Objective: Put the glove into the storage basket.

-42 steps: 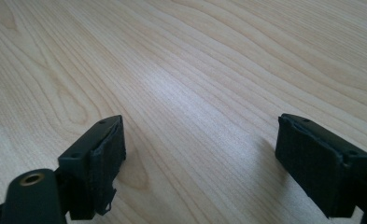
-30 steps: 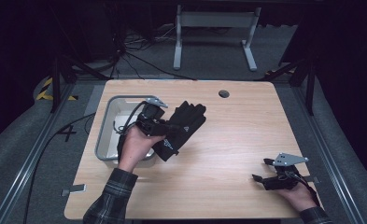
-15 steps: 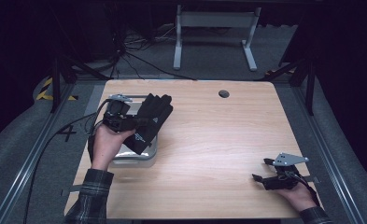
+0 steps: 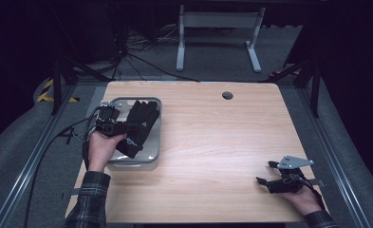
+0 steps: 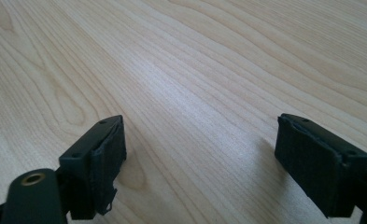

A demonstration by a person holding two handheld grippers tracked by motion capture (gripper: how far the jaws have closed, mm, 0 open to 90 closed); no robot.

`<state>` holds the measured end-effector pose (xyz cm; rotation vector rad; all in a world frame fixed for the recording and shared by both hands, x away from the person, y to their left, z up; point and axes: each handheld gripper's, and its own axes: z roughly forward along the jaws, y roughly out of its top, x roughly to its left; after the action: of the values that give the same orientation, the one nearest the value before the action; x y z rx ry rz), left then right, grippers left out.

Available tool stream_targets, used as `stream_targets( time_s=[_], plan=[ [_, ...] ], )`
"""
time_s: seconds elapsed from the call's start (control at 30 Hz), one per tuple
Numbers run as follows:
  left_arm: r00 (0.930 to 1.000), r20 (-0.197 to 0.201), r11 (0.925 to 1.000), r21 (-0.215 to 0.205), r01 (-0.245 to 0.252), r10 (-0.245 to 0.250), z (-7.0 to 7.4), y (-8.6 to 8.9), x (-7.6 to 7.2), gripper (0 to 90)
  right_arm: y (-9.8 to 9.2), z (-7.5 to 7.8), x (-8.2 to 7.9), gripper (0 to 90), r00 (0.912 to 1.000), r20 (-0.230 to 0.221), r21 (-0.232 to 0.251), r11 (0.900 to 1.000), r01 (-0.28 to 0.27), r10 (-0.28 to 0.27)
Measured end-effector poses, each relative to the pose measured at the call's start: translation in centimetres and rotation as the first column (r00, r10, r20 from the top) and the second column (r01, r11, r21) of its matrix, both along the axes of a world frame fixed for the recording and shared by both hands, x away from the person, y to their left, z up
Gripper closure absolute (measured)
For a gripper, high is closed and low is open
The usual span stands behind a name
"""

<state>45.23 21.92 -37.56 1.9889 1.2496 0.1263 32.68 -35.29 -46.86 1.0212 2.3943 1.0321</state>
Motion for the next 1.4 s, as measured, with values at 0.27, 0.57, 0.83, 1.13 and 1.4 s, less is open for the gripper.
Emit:
stream_targets(
  time_s=[0.27, 0.57, 0.83, 1.13, 1.4],
  plan=[
    [0.9989, -0.045, 0.9995, 0.032, -0.007, 0.009, -1.8, 0.1, 0.8, 73.0, 0.0, 0.0, 0.0, 17.3, 1.0, 0.0, 0.0, 1.0, 0.0, 0.0],
    [0.9963, -0.084, 0.9982, 0.056, 0.019, -0.015, -2.5, -0.3, 1.2, 69.7, 0.0, 0.0, 0.0, 17.3, 1.0, 0.001, -0.001, 1.0, 0.0, 0.0],
    [0.9973, -0.069, 0.9946, 0.103, -0.016, 0.023, -2.5, -0.1, 1.3, 46.9, 0.0, 0.0, 0.0, 17.3, 1.0, 0.001, -0.001, 1.0, 0.0, 0.0],
    [0.999, 0.015, 0.9948, 0.092, -0.042, 0.041, -1.3, -0.2, 0.6, 25.5, 0.0, 0.0, 0.0, 17.3, 1.0, 0.001, 0.0, 1.0, 0.003, -0.003],
    [0.9982, 0.06, 0.9951, 0.098, -0.006, 0.0, 0.2, -1.8, -0.5, 15.6, 0.0, 0.0, 0.0, 17.3, 1.0, 0.0, 0.0, 1.0, 0.003, -0.003]
  ],
)
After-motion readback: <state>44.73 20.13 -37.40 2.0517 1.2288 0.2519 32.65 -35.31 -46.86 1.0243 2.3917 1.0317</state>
